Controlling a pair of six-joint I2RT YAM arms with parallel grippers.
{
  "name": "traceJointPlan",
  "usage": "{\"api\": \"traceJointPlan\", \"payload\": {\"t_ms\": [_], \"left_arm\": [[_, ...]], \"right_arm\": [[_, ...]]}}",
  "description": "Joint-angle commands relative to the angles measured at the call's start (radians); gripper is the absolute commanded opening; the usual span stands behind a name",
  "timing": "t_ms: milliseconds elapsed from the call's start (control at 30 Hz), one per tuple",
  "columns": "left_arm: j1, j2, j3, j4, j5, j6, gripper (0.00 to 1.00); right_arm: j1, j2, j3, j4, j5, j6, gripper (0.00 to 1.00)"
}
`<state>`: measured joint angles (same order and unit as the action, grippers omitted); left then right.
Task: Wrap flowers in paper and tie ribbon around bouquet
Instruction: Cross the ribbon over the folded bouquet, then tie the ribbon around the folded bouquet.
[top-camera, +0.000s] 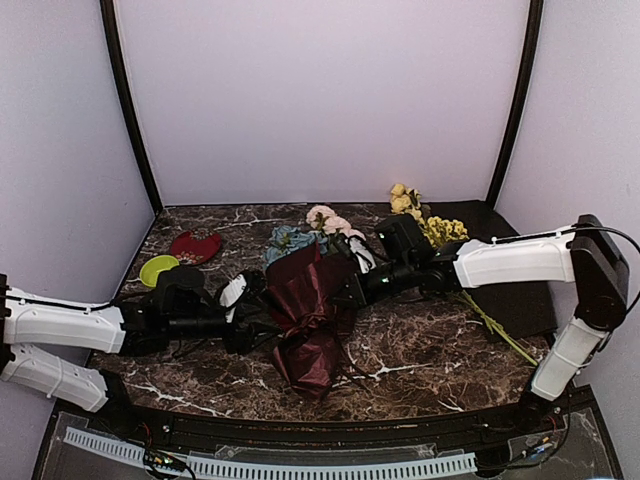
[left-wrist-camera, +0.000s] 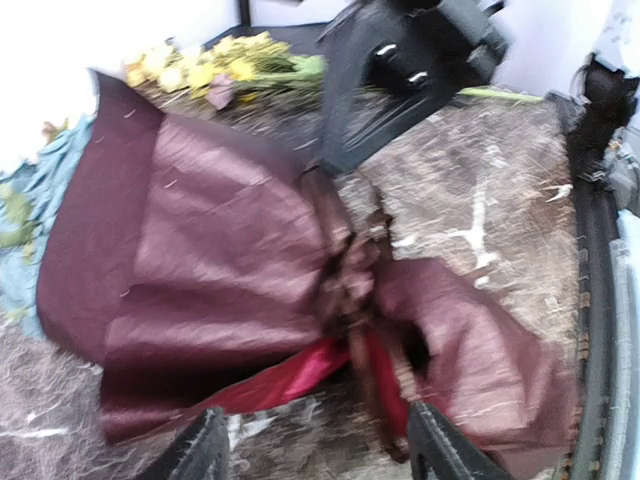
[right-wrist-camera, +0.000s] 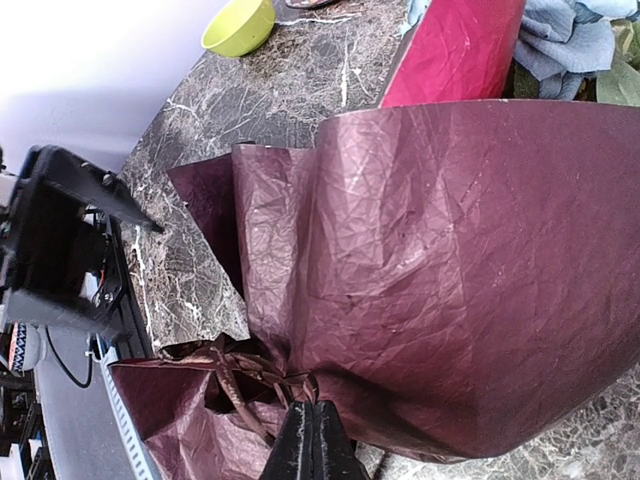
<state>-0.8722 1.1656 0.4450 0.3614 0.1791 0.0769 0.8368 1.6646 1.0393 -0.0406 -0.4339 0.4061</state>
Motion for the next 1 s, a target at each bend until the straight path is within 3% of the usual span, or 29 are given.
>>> {"api": "traceJointPlan", "payload": {"t_ms": [0, 133, 267, 500, 967], "left_arm": [[0.004, 0.009, 0.058, -0.047, 0.141, 0.028, 0.64], [0.004, 0.112, 0.13, -0.111, 0.098, 0.032, 0.6], [0.009, 0.201, 0.204, -0.175, 0.071, 0.034, 0.48], [0.022, 0.253, 0.244, -0.211, 0.09, 0.041, 0.41], [0.029, 0.212, 0.277, -0.23, 0.231, 0.056, 0.55]], "right_arm": [[-0.005, 0.021, 0.021, 0.047, -0.015, 0.014, 0.0], [-0.005, 0.024, 0.027, 0.046, -0.017, 0.013, 0.0], [-0.005, 0.021, 0.022, 0.044, -0.015, 0.011, 0.0], [-0.004, 0.009, 0.019, 0.045, -0.009, 0.01, 0.0], [-0.004, 0.024, 0.033, 0.038, -0.003, 0.005, 0.0]]}}
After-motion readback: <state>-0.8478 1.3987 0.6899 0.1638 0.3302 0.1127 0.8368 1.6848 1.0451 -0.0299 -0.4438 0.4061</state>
